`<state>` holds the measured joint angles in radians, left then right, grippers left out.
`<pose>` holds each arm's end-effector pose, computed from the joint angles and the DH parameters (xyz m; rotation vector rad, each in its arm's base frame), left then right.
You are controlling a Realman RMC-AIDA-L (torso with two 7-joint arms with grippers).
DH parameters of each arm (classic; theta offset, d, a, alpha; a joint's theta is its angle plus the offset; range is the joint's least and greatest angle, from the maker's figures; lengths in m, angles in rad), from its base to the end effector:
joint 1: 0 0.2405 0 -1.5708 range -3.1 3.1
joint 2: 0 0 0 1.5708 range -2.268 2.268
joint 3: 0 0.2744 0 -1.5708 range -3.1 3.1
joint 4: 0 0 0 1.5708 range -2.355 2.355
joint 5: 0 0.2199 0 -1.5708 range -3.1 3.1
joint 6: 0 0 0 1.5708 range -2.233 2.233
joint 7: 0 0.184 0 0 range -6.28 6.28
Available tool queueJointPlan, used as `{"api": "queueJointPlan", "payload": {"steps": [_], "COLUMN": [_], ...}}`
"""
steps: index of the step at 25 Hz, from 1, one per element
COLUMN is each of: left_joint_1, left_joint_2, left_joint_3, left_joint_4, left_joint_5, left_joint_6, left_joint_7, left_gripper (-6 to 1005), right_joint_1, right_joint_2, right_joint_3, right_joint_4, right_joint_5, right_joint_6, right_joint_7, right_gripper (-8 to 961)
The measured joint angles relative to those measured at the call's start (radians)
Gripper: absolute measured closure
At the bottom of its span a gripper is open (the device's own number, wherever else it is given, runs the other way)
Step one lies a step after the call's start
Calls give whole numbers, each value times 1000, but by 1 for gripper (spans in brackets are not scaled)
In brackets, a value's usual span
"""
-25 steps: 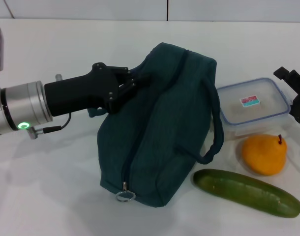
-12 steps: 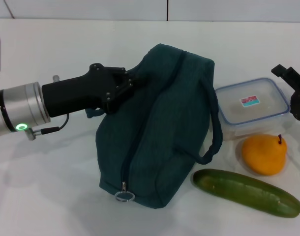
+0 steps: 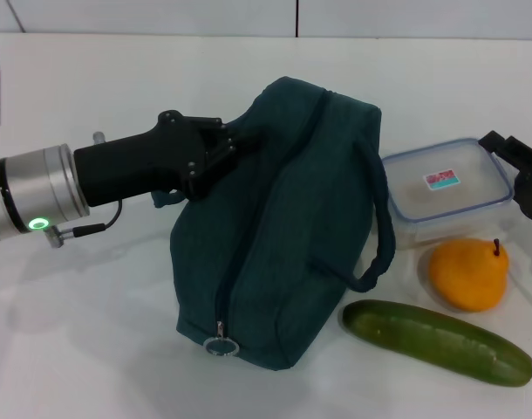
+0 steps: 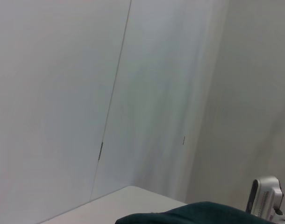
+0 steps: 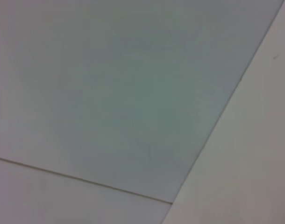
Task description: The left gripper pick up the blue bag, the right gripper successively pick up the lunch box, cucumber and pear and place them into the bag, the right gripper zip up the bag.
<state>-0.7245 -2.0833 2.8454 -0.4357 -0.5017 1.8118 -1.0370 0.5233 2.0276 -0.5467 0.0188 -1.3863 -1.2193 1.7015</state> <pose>-0.2442 0.3523 -0.0393 -2.6001 -0.4955 -1.0850 0.3295 0.3734 -0.0647 -1.5607 1.8259 1.3686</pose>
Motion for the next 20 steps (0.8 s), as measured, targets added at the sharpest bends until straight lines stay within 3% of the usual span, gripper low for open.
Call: {"api": "queueJointPlan", "payload": {"steps": [3,13,16,20], "left_joint_1": [0,-2,-5,-7], "left_joint_2": [-1,-3,-3,-1], "left_joint_3": [0,0,0,0], "left_joint_4": [0,2,10,26], "left_joint_5": [-1,-1,-2,-2], "left_joint_6": [0,0,0,-1], "left_joint_7": [0,0,0,0], "left_gripper": [953,953,953,953], "right_joint_1": [-3,-12,-13,-16], "right_joint_2": [0,0,0,-1], "right_joint_3": [2,-1,-7,-9], "right_joint_4": [1,1,-3,-6], "right_joint_5": [4,26,21,20], "right_joint_6": [-34,-75,-81,-90], "right_joint_7": [-36,-85,-87,-111], "right_gripper": [342,775,861,860]}}
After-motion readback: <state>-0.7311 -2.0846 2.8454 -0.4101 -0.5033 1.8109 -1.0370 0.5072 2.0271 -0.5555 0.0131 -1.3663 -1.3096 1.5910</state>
